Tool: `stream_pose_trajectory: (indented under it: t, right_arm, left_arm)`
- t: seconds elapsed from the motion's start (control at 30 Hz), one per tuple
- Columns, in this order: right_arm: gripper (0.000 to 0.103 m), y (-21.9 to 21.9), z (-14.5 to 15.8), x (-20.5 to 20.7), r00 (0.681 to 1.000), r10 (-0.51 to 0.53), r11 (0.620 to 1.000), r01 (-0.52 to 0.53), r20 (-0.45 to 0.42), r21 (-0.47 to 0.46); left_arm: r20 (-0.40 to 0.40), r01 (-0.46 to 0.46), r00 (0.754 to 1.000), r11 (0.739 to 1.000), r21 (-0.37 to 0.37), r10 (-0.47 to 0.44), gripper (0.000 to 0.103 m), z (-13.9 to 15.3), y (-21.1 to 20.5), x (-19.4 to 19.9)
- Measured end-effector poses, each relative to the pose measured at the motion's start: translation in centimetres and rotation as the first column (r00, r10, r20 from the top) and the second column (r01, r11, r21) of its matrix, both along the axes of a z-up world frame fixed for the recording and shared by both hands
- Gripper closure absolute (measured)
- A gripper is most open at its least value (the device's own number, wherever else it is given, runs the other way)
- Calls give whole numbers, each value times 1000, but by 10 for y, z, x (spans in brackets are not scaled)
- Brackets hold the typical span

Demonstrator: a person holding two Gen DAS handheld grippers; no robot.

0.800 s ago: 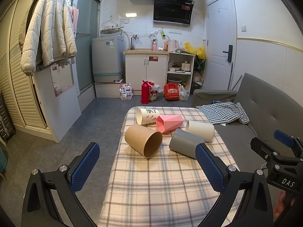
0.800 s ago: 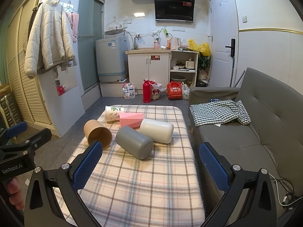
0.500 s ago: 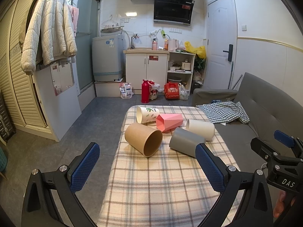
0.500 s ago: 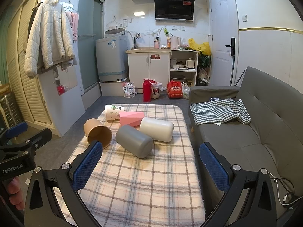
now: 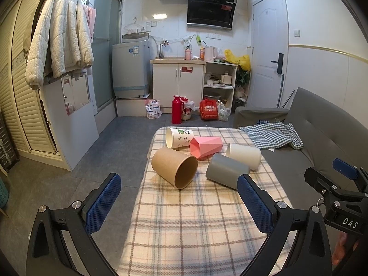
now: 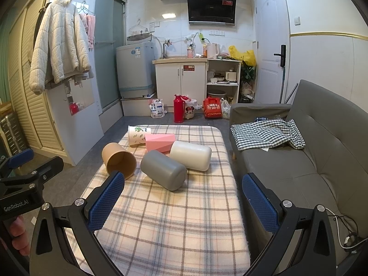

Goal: Flip cup upside down

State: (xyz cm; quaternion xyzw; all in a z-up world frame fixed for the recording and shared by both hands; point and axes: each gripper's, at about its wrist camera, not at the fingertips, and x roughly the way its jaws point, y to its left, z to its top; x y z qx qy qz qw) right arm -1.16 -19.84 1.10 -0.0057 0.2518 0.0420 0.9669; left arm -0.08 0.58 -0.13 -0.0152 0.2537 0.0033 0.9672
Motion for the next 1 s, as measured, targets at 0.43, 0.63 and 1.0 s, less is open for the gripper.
stream_pose_trajectory:
  t: [0.43, 0.63, 1.0]
  right_arm:
    - [0, 2, -6, -2, 1000, 6, 1000, -6, -4, 2]
    - [0, 1, -14, 3, 1000, 15, 1000, -15, -15, 9]
    - [0, 24, 13, 87, 949, 294, 927, -313, -116, -209]
  left_arm:
    - [-5, -1, 1000, 1000, 1, 1, 0, 0, 1, 0]
    - [-11, -3, 1000, 1000, 3, 3, 0, -6, 3, -2]
    - [-109, -39, 993, 999, 15, 40, 0, -35, 15, 37]
